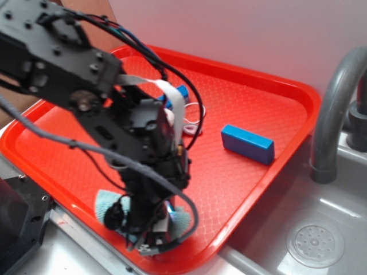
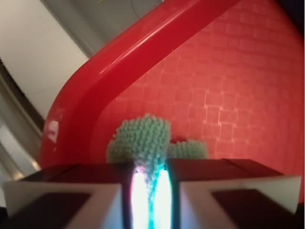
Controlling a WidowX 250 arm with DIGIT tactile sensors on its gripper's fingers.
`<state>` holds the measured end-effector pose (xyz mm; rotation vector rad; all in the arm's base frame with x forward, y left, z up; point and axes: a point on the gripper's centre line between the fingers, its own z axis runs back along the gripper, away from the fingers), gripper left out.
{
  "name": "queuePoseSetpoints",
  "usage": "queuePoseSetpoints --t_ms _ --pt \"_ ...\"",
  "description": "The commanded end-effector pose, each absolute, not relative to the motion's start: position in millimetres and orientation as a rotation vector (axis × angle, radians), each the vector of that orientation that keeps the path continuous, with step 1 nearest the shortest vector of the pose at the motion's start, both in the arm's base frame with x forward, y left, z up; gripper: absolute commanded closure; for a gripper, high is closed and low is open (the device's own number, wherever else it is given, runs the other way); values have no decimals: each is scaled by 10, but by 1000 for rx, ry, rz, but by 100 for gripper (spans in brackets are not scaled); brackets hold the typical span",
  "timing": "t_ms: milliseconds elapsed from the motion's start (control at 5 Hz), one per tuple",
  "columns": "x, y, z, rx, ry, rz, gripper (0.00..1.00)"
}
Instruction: Grab the blue cloth.
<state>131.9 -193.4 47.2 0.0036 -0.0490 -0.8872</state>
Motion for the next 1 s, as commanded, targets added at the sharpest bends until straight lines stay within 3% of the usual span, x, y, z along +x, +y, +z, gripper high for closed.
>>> queuePoseSetpoints --t_ms 0,200,400,600,800 --pt "1312 -1727 1000 -4 -81 -714 100" --pt "1528 -1238 1488 -85 -43 -458 100" --pt "1622 -780 1955 -148 -65 -206 100" --pt "1587 -537 2260 -144 -117 -84 100" --pt "1653 -380 2325 -63 -150 -88 100"
